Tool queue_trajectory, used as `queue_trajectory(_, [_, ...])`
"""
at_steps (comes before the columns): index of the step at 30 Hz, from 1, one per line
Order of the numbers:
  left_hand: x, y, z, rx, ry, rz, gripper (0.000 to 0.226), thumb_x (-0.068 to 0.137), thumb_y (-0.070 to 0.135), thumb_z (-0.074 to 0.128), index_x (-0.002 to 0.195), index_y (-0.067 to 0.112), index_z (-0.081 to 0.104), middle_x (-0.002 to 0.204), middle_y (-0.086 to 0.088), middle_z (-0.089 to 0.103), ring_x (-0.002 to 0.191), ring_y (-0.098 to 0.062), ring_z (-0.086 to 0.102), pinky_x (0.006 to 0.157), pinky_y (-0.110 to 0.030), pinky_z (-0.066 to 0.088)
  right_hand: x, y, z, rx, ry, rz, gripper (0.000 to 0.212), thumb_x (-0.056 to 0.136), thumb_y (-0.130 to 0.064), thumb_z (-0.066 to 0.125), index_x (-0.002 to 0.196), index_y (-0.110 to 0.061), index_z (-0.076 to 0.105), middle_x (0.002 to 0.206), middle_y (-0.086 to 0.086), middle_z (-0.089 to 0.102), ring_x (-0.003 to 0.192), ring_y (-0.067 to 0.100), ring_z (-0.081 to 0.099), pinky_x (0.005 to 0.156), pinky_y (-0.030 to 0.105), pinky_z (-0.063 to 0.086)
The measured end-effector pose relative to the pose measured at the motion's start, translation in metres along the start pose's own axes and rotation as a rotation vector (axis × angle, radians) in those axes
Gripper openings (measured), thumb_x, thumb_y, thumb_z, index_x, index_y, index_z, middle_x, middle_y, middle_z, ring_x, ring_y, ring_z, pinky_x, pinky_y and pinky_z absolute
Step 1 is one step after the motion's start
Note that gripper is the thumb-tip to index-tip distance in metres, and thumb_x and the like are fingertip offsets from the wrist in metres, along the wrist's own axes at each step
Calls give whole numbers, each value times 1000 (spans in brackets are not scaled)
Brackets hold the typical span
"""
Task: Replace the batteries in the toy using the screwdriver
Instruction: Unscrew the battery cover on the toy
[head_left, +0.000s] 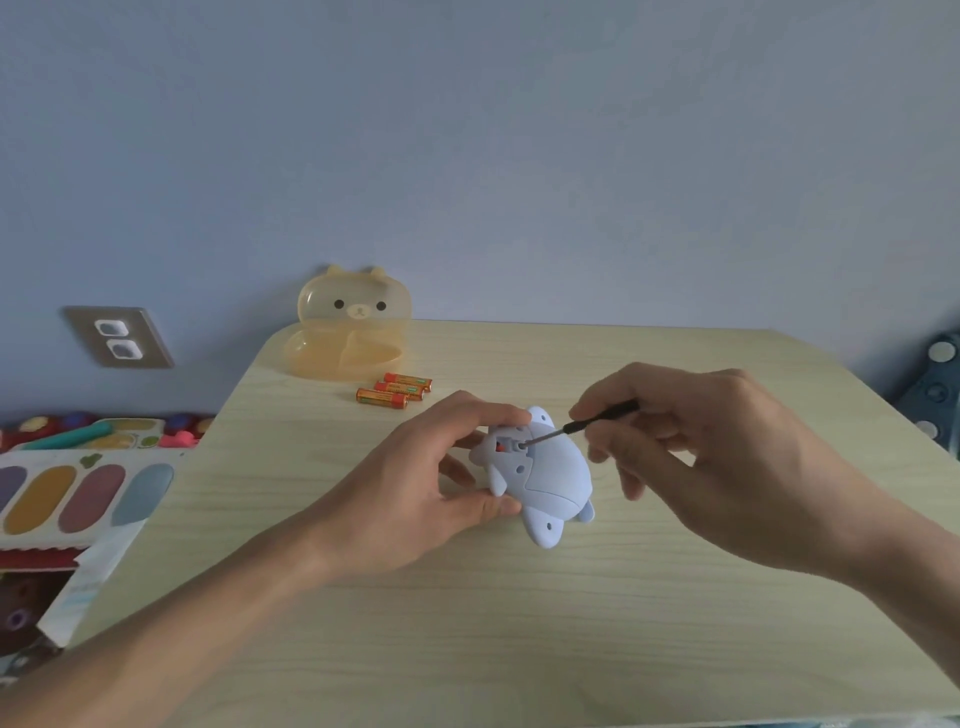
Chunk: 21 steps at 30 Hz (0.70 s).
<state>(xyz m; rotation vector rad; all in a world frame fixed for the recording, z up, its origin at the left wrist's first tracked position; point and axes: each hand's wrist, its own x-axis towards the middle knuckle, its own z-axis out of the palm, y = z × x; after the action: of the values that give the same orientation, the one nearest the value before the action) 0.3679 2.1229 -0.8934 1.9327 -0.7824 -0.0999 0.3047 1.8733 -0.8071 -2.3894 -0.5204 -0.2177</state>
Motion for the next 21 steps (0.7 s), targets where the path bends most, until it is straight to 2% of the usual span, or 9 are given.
queue_trajectory(2, [0,-1,0,3,5,-3,58,88,13,87,135,36,62,125,9,64,119,-20,65,93,-44,59,0,0,-3,-21,-35,-1,23,99,-14,54,105,-28,71,85,-18,76,66,8,75,57,16,53])
queue_trajectory(4, [0,-1,0,12,1,-3,58,88,13,87,135,36,62,125,9,64,120,-22,64,93,-45,59,1,-2,-5,-80,-41,3,23,101,-14,53,102,-28,72,82,-21,76,63,7,73,53,11,47])
queue_trajectory(6, [-1,-1,0,16,-6,0,57,88,13,86,134,36,62,122,10,64,118,-22,65,93,-46,59,3,-3,-5,-132,-22,6,25,103,-25,53,87,-25,72,67,-25,71,54,9,68,48,15,45])
queue_trajectory(7, [-1,-1,0,18,-8,3,56,88,13,86,134,36,62,121,11,64,118,-21,65,93,-45,58,4,-2,-4,-152,2,12,35,104,-32,53,77,-21,72,59,-20,68,49,13,62,46,20,44])
queue_trajectory(9, [-2,0,0,27,-12,8,55,88,14,86,133,36,62,119,13,65,118,-19,66,93,-45,58,5,-2,1,-190,67,8,48,105,-39,50,72,-9,69,50,0,60,46,22,47,46,32,42])
queue_trajectory(12, [-2,0,1,37,-14,15,57,88,14,87,134,36,61,123,10,65,119,-20,65,93,-47,58,7,-5,4,-116,95,24,14,101,-28,55,104,-24,68,53,6,61,47,20,47,49,28,41])
queue_trajectory(14, [-2,-1,0,24,-7,8,58,88,15,87,135,37,61,126,8,65,120,-21,64,94,-47,58,7,-8,4,-36,72,27,3,97,-30,61,100,-28,60,55,-1,66,44,15,52,47,24,41])
queue_trajectory(17, [-3,-1,-1,22,-1,6,58,88,16,87,135,37,61,127,8,65,121,-20,64,94,-46,58,6,-8,1,-32,66,22,12,92,-33,69,83,-26,66,60,-10,70,48,13,63,47,26,48])
queue_trajectory(21, [-3,-1,-1,32,3,5,58,88,16,87,136,37,61,127,7,64,121,-21,64,93,-47,58,-1,-4,-3,-5,-38,31,13,95,-14,66,93,-24,73,69,-14,75,63,9,73,56,16,53])
